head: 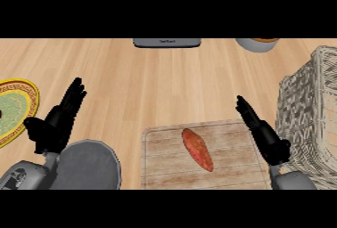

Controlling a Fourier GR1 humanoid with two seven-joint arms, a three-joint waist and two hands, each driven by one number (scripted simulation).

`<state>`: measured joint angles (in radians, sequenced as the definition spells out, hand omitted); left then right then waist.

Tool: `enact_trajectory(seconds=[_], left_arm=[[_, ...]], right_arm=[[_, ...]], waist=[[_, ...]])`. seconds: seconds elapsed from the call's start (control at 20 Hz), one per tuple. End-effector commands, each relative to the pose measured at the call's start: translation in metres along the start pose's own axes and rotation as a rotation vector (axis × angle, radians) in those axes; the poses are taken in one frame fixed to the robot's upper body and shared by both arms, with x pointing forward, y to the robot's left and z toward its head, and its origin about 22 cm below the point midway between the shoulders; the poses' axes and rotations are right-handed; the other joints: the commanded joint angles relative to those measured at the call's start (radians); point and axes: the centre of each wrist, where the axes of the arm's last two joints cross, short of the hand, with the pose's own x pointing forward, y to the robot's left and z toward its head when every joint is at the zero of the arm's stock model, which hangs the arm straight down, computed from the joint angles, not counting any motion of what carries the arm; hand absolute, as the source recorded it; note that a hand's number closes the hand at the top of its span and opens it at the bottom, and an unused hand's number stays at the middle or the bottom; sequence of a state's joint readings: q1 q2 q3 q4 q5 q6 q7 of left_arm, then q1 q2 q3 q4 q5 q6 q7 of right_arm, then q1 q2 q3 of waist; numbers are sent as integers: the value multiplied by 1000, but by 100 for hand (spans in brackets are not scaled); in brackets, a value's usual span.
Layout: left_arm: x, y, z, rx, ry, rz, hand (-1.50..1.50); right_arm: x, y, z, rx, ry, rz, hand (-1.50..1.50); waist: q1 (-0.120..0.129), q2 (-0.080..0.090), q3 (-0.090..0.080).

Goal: Pick the sweet potato from the cutting board and place it in the basket

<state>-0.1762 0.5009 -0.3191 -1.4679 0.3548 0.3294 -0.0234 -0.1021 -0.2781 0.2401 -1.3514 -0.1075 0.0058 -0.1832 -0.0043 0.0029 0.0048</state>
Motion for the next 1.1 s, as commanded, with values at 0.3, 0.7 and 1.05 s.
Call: enact_trajectory(seconds=[0.3, 0.7, 1.05], left_arm=[[32, -19, -8, -235, -173, -55, 0], [31, 13, -10, -207, -160, -67, 0], [22, 16, -5, -185, -153, -75, 0]], right_arm=[[108, 46, -74, 733, -475, 40, 150], [82, 138, -7, 658, -490, 102, -150], [166, 68, -28, 348, -503, 547, -150]], waist=[[75, -7, -1], [-3, -10, -5], [-17, -16, -8]])
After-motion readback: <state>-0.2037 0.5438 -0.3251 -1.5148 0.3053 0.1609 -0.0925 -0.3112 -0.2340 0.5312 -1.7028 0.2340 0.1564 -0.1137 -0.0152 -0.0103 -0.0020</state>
